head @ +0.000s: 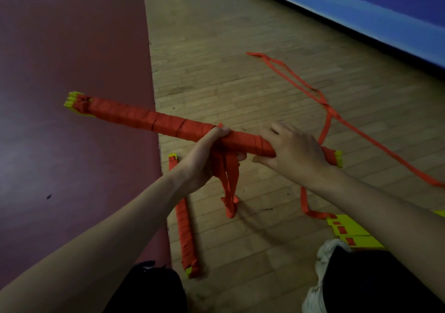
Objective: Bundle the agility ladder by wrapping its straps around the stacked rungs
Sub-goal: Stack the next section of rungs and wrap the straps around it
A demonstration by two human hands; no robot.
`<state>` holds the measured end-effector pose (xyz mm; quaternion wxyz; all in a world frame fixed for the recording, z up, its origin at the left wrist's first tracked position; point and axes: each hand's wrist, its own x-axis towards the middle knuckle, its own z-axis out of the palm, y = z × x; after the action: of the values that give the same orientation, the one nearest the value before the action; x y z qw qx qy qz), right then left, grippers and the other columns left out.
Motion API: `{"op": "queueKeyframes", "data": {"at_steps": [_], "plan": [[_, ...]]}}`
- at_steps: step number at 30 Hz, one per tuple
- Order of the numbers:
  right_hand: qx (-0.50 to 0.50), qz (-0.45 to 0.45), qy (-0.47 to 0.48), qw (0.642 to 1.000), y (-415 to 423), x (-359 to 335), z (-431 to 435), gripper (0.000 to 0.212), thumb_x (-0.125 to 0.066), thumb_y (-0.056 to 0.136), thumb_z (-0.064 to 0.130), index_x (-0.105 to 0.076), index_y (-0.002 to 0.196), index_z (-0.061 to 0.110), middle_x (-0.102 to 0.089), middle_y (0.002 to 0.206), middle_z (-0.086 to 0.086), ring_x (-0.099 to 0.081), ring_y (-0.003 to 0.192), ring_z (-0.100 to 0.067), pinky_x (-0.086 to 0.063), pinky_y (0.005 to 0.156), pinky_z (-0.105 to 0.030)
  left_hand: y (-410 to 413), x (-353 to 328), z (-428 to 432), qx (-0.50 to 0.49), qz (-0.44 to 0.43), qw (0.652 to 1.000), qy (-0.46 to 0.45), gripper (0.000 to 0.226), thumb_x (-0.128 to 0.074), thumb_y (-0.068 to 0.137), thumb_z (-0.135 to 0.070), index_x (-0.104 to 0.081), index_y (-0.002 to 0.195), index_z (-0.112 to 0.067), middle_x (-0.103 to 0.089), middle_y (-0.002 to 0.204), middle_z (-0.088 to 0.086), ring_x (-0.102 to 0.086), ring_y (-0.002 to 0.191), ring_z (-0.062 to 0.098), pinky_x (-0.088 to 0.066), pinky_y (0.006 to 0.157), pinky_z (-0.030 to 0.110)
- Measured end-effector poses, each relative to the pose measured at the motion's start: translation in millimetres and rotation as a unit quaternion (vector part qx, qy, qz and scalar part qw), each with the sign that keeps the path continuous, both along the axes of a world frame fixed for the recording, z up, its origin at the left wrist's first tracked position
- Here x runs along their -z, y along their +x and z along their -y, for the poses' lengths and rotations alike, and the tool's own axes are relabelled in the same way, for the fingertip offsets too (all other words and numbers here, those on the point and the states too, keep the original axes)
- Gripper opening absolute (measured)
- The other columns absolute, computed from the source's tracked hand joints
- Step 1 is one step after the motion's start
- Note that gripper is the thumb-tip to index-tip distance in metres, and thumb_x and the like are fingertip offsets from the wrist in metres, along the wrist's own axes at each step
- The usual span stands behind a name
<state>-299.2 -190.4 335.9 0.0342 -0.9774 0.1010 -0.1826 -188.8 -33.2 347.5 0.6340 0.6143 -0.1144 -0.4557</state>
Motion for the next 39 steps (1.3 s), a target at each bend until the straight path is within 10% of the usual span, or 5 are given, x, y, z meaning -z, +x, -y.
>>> {"op": "queueKeyframes", "data": {"at_steps": [6,11,29,35,39], "plan": [[-0.045,-0.264,0.356,0.895,-6,-17,28,0.058,-0.067,0.063,0.072,-0.061,0.098,0.027,-0.062,0.085,0.007,-0.062,0.08,-0.011,-0.047,0.072,-0.03,8,0,-8,0.084,0.05,0.995,0.0,0.042,-0.043,0.096,-0.037,-0.07,0.097,-0.005,-0.069,0.093,0.015,-0.065,0.083,0.021,-0.048,0.071,0.03],[-0.081,-0.32,0.551,0.766,-14,-16,28,0.038,-0.078,0.066,0.038,-0.06,0.088,0.014,-0.061,0.068,-0.005,-0.061,0.058,-0.018,-0.049,0.058,-0.032,9,-1,-5,0.123,0.072,0.99,-0.023,0.047,-0.049,0.086,-0.039,-0.066,0.106,0.0,-0.07,0.093,0.016,-0.069,0.079,0.018,-0.052,0.063,0.026],[-0.05,-0.154,0.643,0.749,-12,-23,46,0.033,-0.069,0.071,0.041,-0.062,0.078,0.01,-0.053,0.061,-0.006,-0.05,0.047,-0.016,-0.039,0.044,-0.024,5,-6,-7,0.101,0.004,0.995,-0.021,0.028,-0.048,0.096,-0.019,-0.064,0.096,0.004,-0.072,0.082,0.012,-0.071,0.071,0.017,-0.058,0.074,0.028],[0.006,-0.079,0.526,0.847,-8,-22,42,0.055,-0.076,0.054,0.062,-0.074,0.084,0.015,-0.066,0.07,0.003,-0.06,0.063,-0.008,-0.043,0.063,-0.028,-6,-12,0,0.086,0.007,0.996,-0.023,0.032,-0.046,0.1,-0.018,-0.062,0.103,0.009,-0.072,0.084,0.015,-0.072,0.074,0.019,-0.06,0.072,0.029],[0.055,-0.111,0.366,0.922,-5,-20,37,0.031,-0.074,0.067,0.061,-0.066,0.077,0.032,-0.067,0.072,0.01,-0.062,0.075,-0.008,-0.044,0.065,-0.026,-11,-12,2,0.064,0.021,0.998,-0.013,0.03,-0.046,0.101,-0.016,-0.062,0.104,0.01,-0.072,0.083,0.016,-0.072,0.073,0.019,-0.059,0.074,0.031]]}}
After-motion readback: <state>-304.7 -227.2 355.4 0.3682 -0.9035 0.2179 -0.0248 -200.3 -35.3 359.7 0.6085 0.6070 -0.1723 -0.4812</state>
